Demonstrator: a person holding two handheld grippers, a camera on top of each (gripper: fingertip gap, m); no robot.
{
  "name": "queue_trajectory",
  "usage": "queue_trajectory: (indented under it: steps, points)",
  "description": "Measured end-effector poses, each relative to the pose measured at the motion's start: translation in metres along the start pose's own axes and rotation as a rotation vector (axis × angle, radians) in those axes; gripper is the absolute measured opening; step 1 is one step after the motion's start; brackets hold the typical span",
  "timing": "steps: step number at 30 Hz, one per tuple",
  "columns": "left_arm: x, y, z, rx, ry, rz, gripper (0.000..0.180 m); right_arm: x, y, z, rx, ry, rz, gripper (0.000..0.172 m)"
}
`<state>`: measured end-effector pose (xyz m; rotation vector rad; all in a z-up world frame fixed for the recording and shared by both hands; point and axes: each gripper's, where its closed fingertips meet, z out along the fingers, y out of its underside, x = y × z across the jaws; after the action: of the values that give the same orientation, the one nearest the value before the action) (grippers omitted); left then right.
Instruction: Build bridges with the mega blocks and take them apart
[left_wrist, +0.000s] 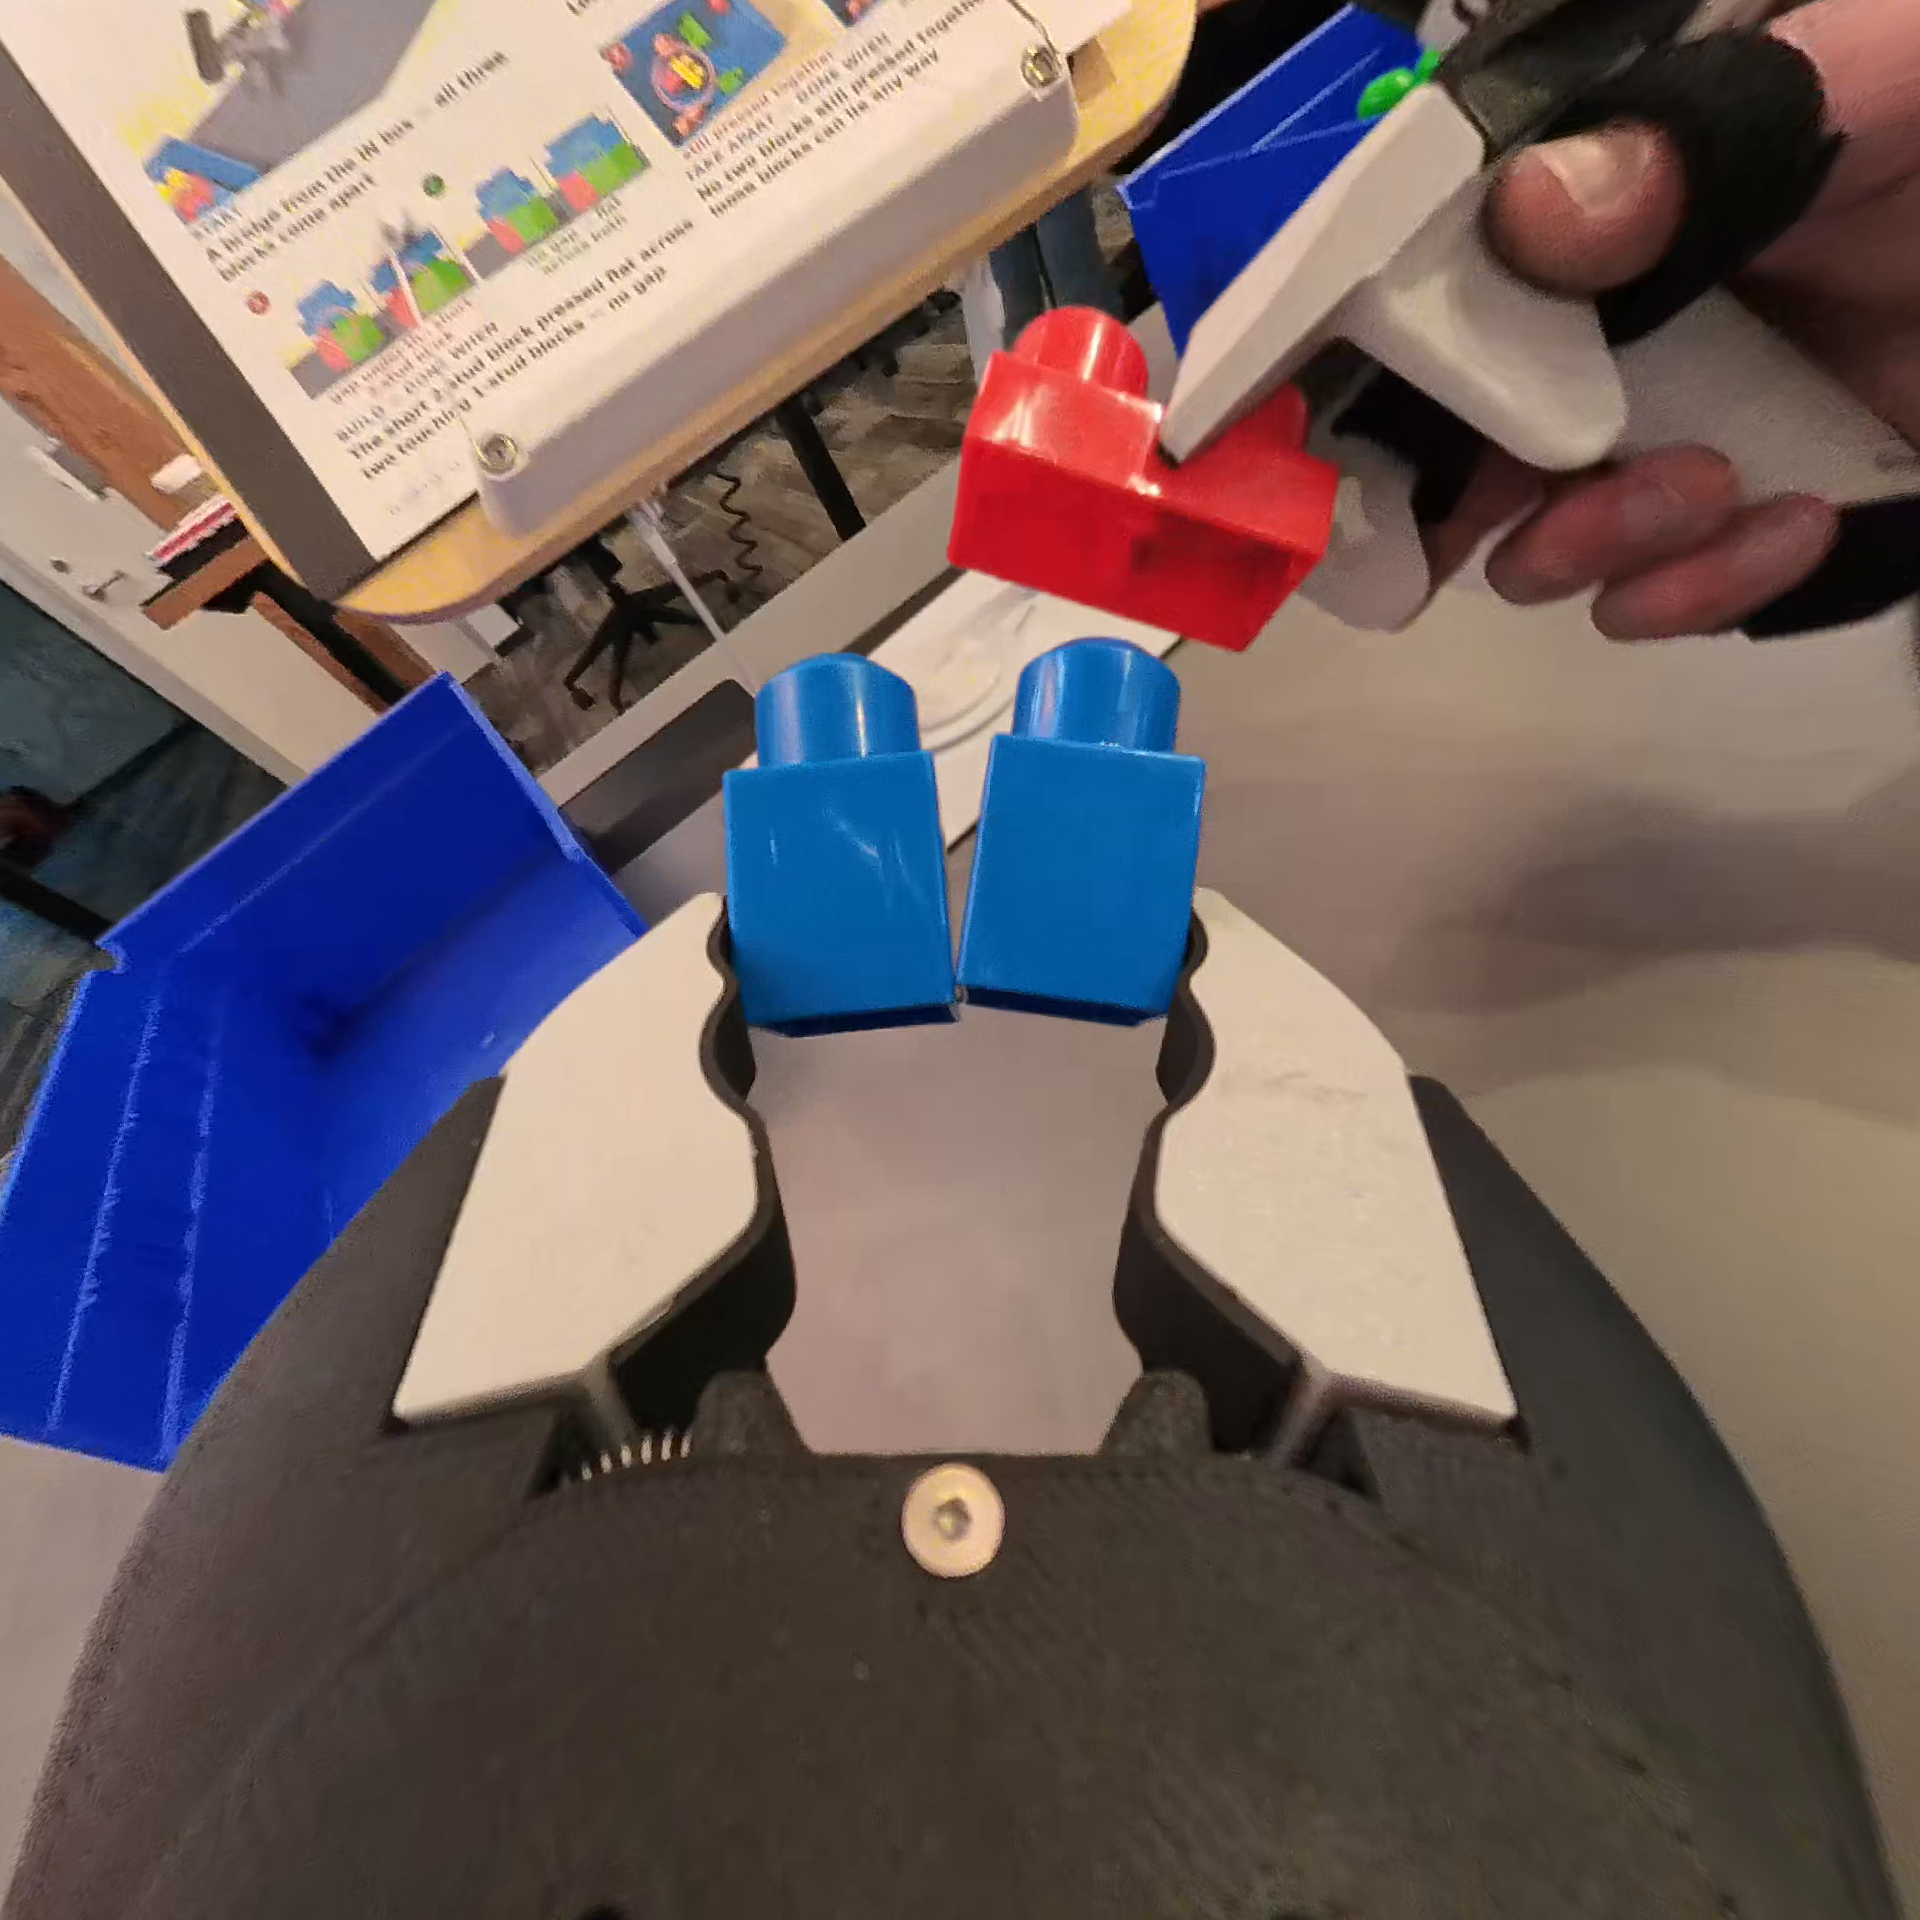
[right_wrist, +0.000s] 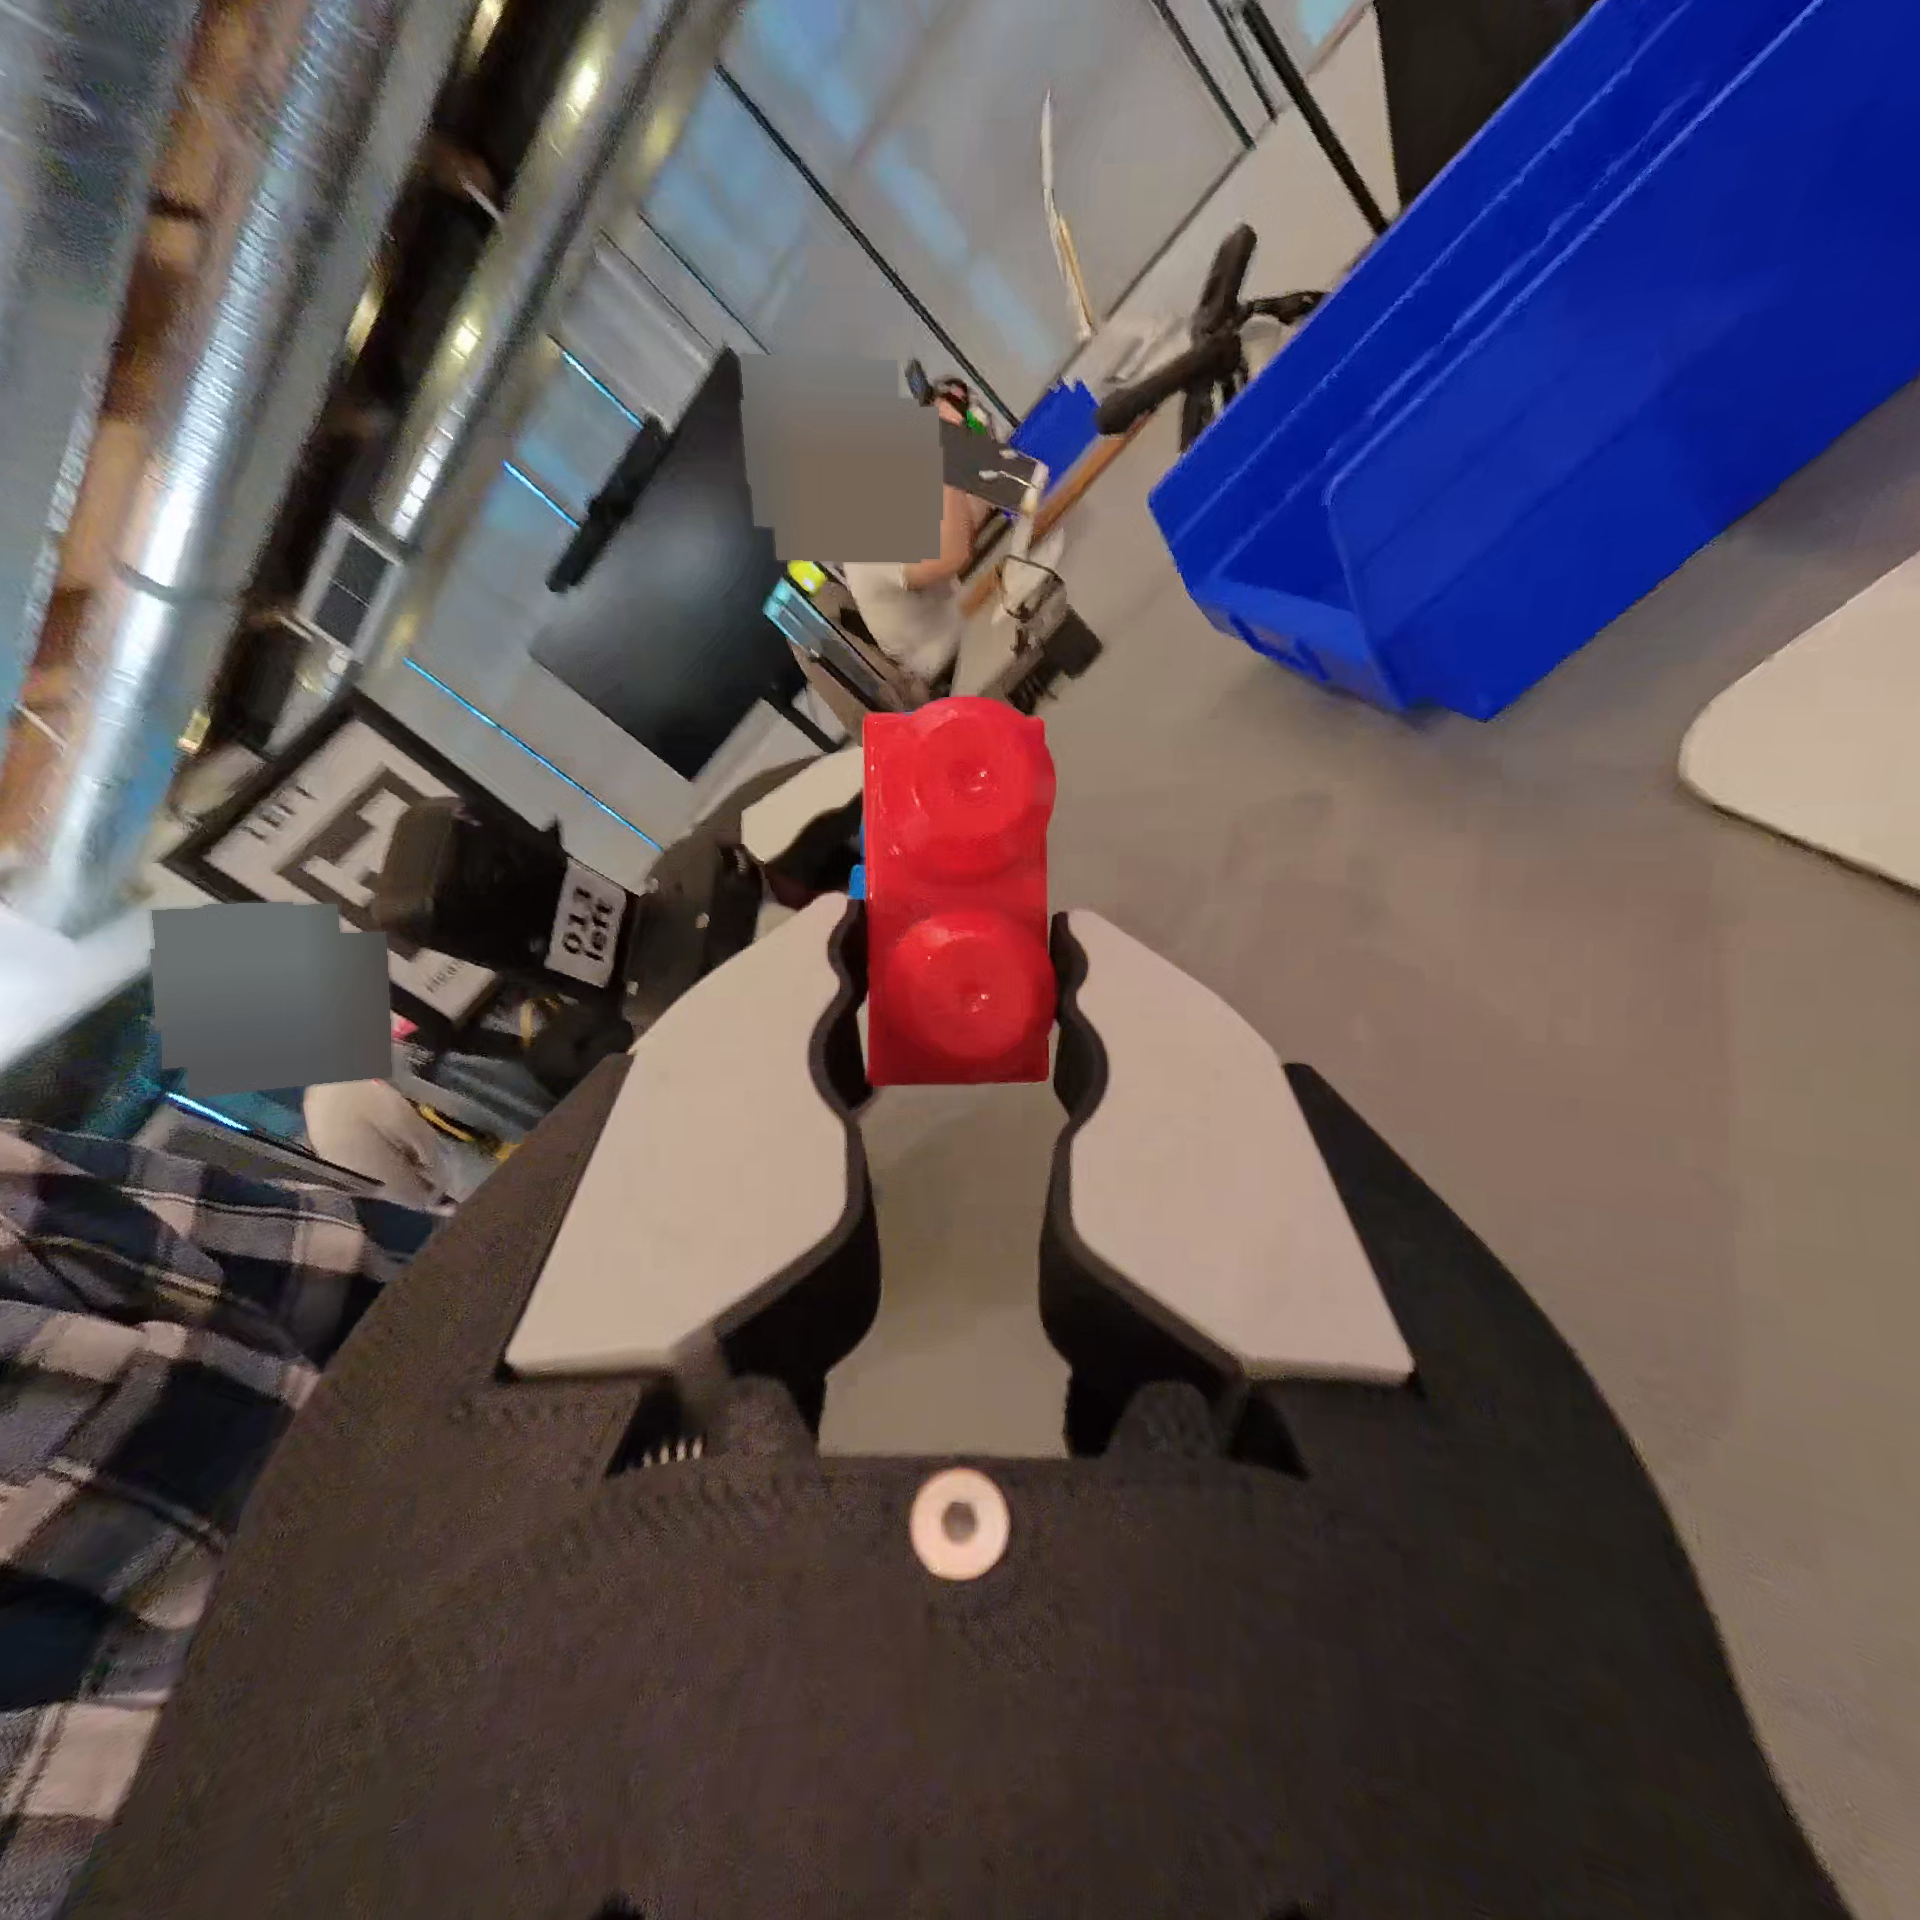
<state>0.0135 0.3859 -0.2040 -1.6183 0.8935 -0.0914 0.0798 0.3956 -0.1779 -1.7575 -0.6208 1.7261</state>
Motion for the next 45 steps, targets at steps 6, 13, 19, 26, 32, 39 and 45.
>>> queue_trajectory:
  steps: [6,13,19,26,32,39,45]
  points:
    - [0.002,-0.013,0.002,0.01,-0.023,0.021,0.076,-0.01,0.002,0.018,0.085,-0.06,0.092,0.033]
    - [0.012,-0.021,0.002,0.027,-0.004,0.075,0.074,-0.017,0.002,0.028,0.051,-0.066,0.061,0.033]
    - [0.03,-0.015,0.007,0.048,0.074,0.112,0.036,-0.001,0.01,0.027,0.021,-0.022,0.101,0.033]
    - [0.049,0.025,0.026,-0.089,0.185,0.025,0.055,0.03,0.039,0.03,-0.082,0.022,0.17,0.033]
    - [0.044,0.017,0.027,-0.043,0.175,0.053,0.056,0.036,0.042,0.03,-0.115,0.075,0.125,0.033]
    - [0.041,0.03,0.013,-0.15,0.231,0.042,0.065,0.048,0.044,0.011,-0.206,0.232,0.008,0.033]
    - [0.045,0.073,-0.023,-0.332,0.333,-0.066,0.07,0.062,0.057,-0.005,-0.329,0.305,-0.046,0.033]
